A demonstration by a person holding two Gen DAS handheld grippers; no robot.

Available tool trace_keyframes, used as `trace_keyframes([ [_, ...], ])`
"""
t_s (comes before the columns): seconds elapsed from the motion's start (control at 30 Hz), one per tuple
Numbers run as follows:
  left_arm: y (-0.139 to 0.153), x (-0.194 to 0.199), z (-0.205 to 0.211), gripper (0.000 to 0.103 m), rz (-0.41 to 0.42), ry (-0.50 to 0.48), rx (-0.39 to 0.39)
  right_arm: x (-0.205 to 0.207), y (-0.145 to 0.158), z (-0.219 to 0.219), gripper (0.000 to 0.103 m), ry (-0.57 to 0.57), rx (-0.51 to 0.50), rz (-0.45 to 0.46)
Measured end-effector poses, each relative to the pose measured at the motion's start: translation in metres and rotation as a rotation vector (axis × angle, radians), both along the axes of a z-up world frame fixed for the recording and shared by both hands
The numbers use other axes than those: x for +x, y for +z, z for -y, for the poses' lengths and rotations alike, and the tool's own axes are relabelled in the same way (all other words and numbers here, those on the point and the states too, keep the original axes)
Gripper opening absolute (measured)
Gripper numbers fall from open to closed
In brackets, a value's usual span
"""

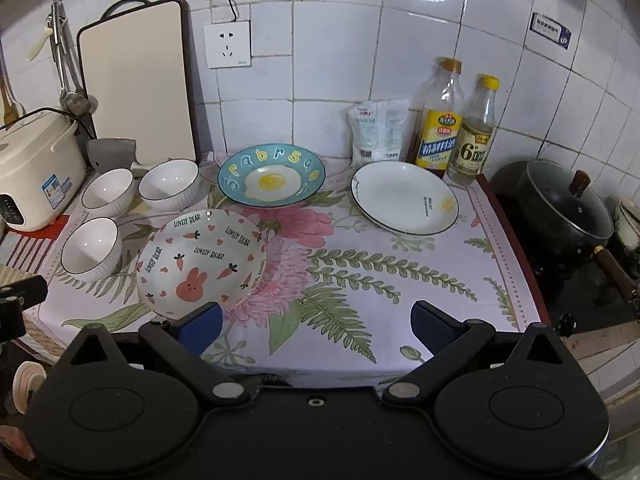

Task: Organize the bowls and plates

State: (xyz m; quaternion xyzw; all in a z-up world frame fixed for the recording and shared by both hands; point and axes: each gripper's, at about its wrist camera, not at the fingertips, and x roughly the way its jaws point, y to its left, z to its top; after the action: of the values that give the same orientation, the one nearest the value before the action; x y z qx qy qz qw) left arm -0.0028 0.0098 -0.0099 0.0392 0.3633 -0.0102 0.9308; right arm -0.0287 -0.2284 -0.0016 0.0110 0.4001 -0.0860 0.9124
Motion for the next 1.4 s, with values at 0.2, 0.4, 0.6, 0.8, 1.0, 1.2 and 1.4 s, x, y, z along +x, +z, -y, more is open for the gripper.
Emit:
trace_keyframes([
  [0.2,-0.004,0.001,-0.003,0.1,-0.017,-0.001,-0.004,-0.004,-0.004,0.0,0.102,0.011,-0.01,0.044],
  [0.4,-0.01,-0.001,-0.002,0.1,-0.03,-0.003,-0.006,-0.005,-0.007,-0.001,0.102,0.022,-0.015,0.058],
  [0.6,-0.015,0.0,0.001,0.1,-0.048,-0.011,0.0,-0.006,-0.011,-0.004,0.102,0.021,-0.015,0.052],
  [0.8,-0.018,-0.002,0.002,0.1,-0.062,-0.005,0.001,-0.009,-0.01,-0.004,0.102,0.03,-0.013,0.054],
  [1.0,-0.018,-0.002,0.003,0.1,-0.059,-0.005,0.002,-0.011,-0.008,-0.004,0.102,0.031,-0.01,0.061],
  [1.2,-0.018,-0.005,0.005,0.1,-0.067,-0.002,0.001,-0.013,-0.006,-0.003,0.102,0.026,-0.013,0.057],
  [1.4,-0.019,-0.008,0.005,0.1,-0.09,-0.013,-0.016,-0.014,-0.004,0.0,0.102,0.024,-0.007,0.06],
])
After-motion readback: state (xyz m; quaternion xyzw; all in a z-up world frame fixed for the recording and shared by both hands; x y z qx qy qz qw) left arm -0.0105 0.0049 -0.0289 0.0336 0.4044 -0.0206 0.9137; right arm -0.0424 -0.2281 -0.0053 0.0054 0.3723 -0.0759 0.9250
